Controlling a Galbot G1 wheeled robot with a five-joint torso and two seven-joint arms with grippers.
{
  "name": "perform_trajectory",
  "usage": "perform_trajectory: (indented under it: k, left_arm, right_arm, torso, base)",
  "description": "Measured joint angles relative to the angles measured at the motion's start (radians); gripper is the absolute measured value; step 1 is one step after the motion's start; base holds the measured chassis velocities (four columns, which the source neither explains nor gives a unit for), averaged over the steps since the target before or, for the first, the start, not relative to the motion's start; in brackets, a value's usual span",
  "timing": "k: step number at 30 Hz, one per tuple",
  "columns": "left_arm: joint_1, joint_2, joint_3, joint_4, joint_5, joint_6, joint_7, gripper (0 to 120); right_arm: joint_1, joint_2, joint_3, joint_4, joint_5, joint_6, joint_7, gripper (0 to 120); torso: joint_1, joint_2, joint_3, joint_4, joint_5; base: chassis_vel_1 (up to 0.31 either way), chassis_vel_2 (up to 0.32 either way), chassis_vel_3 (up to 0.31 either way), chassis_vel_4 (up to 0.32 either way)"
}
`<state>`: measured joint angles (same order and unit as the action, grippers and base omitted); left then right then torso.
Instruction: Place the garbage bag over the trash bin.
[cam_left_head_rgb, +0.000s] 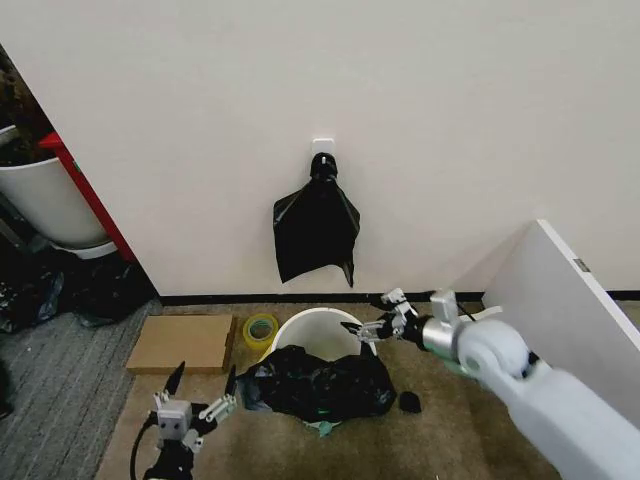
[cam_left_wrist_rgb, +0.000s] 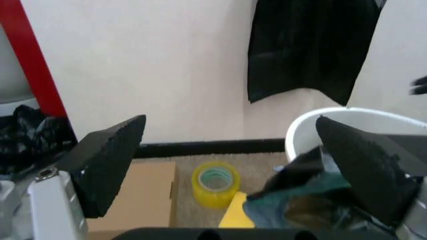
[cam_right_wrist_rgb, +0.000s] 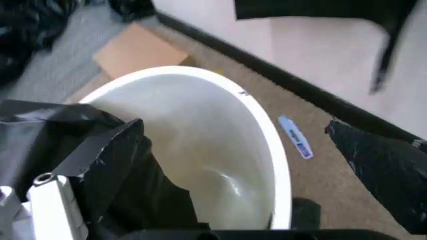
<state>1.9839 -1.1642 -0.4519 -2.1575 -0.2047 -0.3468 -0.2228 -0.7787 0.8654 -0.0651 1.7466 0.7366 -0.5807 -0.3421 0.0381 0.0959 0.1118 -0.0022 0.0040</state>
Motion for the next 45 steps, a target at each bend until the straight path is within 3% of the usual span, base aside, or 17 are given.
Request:
perform_trajectory:
  k: [9,12,14,20,22,29,34,36,45]
  left_arm:
    - [0.037,-0.013,-0.005,0.001,0.007,-0.01,-0.001,100]
    - [0.038,-0.009,-0.001,0.006,0.008,-0.013,-0.005,100]
    - [0.038,-0.007,0.0,0.006,0.008,-0.013,-0.005,100]
    - [0.023,-0.001,0.006,0.001,0.011,-0.011,-0.006,100]
    - [0.021,-0.001,0.007,0.001,0.012,-0.011,-0.006,100]
    - [0.016,0.006,0.018,-0.001,0.02,-0.01,-0.008,100]
    - [0.013,0.004,0.023,0.003,0.021,-0.01,-0.012,100]
    - [0.013,0.002,0.026,0.003,0.021,-0.01,-0.013,100]
    - [0.011,0.003,0.029,0.005,0.017,-0.011,-0.016,100]
  right_arm:
    - [0.153,0.129,-0.147,-0.251,-0.15,0.049,-0.09,100]
    - [0.169,0.141,-0.17,-0.308,-0.193,0.075,-0.116,90]
    - [0.171,0.142,-0.173,-0.314,-0.197,0.079,-0.117,88]
    - [0.172,0.143,-0.181,-0.324,-0.199,0.096,-0.119,62]
    - [0.171,0.142,-0.182,-0.323,-0.198,0.096,-0.118,61]
    - [0.167,0.143,-0.187,-0.33,-0.194,0.117,-0.104,30]
    - [0.161,0.142,-0.187,-0.328,-0.194,0.124,-0.101,19]
    - [0.156,0.135,-0.187,-0.318,-0.187,0.124,-0.1,5]
    - [0.132,0.132,-0.168,-0.282,-0.156,0.127,-0.066,1]
  torso:
    - [0.0,0.0,0.0,0.0002,0.0]
    - [0.0,0.0,0.0,-0.0001,-0.0006]
    - [0.0,0.0,0.0,-0.0002,-0.0004]
    - [0.0,0.0,0.0,-0.0001,-0.0004]
    - [0.0,0.0,0.0,-0.0002,-0.0005]
    - [0.0,0.0,0.0,0.0,-0.0002]
    - [0.0,0.0,0.0,0.0,-0.0005]
    - [0.0,0.0,0.0,-0.0001,-0.0005]
    - [0.0,0.0,0.0,0.0001,-0.0003]
  base:
    - [0.0,0.0,0.0,0.0]
    - [0.0,0.0,0.0,0.0]
    - [0.0,0.0,0.0,0.0]
    - [0.0,0.0,0.0,0.0]
    - [0.0,0.0,0.0,0.0]
    - [0.0,0.0,0.0,0.0]
    - [0.0,0.0,0.0,0.0]
    - [0.0,0.0,0.0,0.0]
    - [0.0,0.0,0.0,0.0]
